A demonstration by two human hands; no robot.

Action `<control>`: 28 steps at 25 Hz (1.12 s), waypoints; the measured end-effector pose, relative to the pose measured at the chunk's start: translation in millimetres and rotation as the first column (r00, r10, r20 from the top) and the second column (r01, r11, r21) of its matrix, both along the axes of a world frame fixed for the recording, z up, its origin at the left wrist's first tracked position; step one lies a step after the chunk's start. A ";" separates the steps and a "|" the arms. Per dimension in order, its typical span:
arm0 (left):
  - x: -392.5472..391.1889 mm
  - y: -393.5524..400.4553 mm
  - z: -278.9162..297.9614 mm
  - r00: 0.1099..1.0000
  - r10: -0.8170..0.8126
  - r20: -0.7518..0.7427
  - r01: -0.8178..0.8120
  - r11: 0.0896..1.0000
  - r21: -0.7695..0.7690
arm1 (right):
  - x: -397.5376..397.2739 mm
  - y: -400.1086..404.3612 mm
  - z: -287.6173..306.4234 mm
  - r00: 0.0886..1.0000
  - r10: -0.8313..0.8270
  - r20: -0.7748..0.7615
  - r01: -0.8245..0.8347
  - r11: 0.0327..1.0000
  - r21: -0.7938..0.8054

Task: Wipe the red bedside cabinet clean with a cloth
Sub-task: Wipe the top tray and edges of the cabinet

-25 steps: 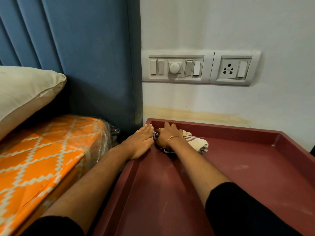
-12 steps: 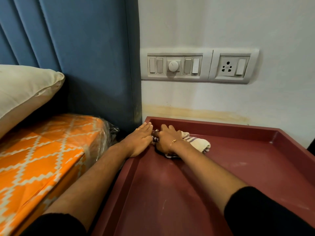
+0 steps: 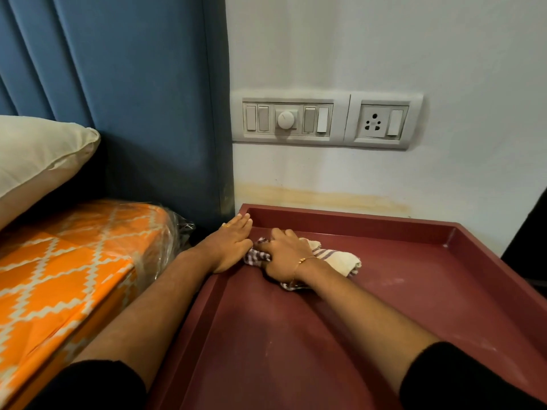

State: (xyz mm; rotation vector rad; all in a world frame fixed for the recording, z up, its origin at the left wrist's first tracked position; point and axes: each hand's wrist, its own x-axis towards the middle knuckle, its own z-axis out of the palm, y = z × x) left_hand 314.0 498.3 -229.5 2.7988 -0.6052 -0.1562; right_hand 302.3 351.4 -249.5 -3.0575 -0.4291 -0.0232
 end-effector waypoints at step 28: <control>-100.5 -136.5 -31.4 0.940 -0.230 0.250 0.234 0.972 0.017 | -91.6 -177.0 8.8 0.859 -0.503 -0.094 0.500 0.864 -0.057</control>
